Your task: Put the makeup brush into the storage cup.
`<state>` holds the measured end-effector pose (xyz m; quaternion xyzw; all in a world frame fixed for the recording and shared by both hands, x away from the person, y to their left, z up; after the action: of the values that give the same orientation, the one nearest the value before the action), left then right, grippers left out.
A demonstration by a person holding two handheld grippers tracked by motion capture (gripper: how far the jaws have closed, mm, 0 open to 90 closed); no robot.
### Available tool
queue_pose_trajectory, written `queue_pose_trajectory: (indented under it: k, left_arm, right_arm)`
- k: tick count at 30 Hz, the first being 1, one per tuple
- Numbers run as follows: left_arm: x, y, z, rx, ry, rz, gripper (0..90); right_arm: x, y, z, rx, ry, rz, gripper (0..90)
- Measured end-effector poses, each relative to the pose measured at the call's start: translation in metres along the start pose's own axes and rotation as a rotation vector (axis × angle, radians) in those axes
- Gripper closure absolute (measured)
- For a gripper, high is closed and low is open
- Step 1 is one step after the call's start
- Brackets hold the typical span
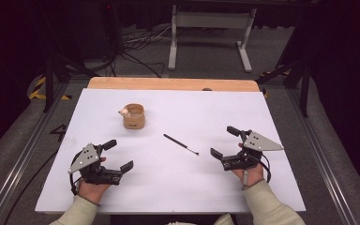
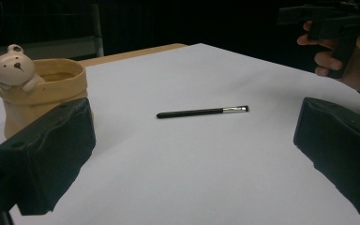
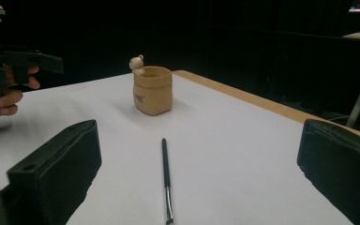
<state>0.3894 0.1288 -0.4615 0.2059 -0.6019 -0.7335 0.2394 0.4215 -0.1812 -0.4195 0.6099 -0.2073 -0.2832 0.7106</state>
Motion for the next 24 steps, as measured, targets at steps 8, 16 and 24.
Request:
queue_pose_trajectory:
  k: [8, 16, 24]
  left_arm:
    - [0.000, 0.000, -0.001, 0.002, -0.003, 0.012, 0.1]
    - [0.000, 0.000, -0.001, 0.006, -0.007, 0.015, 0.1]
    - [0.001, 0.000, -0.001, 0.005, -0.012, 0.011, 0.1]
  right_arm:
    - [-0.004, 0.006, -0.030, -0.004, 0.033, -0.006, 0.0]
    - [-0.011, 0.019, -0.049, 0.029, 0.060, 0.016, 0.0]
    - [-0.014, 0.015, -0.065, -0.059, 0.067, 0.020, 0.0]
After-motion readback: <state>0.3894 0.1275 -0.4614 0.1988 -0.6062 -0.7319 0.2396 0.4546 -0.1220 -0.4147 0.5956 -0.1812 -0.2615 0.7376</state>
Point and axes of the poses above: each handheld gripper's, and its own axes: z roughly backward along the jaws, y roughly out of its top, x roughly to its right, the point moved 10 cm from there along -z, roughly forward along the jaws, and after that the axes turned 6 degrees about -z, right-handed, at the moved point
